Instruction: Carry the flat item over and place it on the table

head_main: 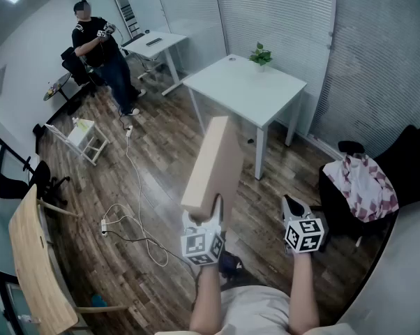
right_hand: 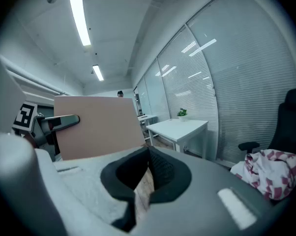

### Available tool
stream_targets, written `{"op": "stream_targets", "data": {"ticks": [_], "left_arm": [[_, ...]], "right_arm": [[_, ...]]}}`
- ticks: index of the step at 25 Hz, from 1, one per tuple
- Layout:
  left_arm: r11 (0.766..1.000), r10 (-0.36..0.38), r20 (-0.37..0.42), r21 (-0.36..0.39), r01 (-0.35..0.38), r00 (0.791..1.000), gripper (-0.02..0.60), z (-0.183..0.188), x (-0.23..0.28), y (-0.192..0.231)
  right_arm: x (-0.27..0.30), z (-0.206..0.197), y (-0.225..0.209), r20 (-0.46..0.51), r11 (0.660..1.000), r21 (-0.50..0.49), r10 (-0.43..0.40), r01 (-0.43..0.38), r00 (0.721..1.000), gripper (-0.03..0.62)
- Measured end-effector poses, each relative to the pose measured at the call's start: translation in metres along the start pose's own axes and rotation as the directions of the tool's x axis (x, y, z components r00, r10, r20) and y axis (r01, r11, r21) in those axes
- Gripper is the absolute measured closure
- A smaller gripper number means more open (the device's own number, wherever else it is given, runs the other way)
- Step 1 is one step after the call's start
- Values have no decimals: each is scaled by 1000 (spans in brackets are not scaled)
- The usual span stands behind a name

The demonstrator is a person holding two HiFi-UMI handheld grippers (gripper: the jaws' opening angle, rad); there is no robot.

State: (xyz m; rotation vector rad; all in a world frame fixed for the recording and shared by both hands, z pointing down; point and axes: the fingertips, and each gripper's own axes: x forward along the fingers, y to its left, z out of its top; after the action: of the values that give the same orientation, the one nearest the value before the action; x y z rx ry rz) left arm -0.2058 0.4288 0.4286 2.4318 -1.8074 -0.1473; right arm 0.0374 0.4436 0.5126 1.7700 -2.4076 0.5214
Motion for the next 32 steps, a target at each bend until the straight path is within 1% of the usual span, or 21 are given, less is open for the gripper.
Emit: {"op": "stream_targets", "data": {"ticks": [3,5,8,11,14,16,19,23,24,28,32], "left_arm": [[1000,1,10,-15,-1,1000,305,-6,-33,-24],[1000,5,25,-21,-5,1000,304,-9,-57,-32],[1000,15,31,5,-15,999,304,-9,-86,-37],[999,30,40,22,-31,999,304,-8,-105,-37],[999,38,49,20,-39,998,304,-4,-111,-33],[999,44,47,22,-45,998,304,4,-112,-31],[997,72,54,31,-74,996,304,17,-114,-28],[997,67,43,-41,-65,997,304,7,-113,-27],[997,65,38,-43,-63,997,304,6,-115,-27],[997,73,41,18,-73,996,302,14,-125,-30],[996,80,52,26,-81,995,302,14,-135,-38]], "right_arm": [[-43,-19,-10,-6,1000,17,-10,10,1000,592],[-66,-31,-14,-5,999,35,-19,19,1000,594],[-87,-43,-13,-2,998,50,-23,23,1000,594],[-98,-44,-12,21,999,47,-26,25,999,593],[-102,-32,-11,62,998,63,-15,11,998,594],[-105,-23,-10,67,998,64,-12,7,998,594],[-114,-13,-11,79,998,66,1,-6,997,593],[-123,-6,-19,85,997,63,28,-34,996,592],[-126,-6,-19,88,997,64,30,-36,996,592],[-130,-1,-13,106,996,76,43,-51,993,592],[-136,-17,-11,77,994,83,62,-68,995,593]]}}
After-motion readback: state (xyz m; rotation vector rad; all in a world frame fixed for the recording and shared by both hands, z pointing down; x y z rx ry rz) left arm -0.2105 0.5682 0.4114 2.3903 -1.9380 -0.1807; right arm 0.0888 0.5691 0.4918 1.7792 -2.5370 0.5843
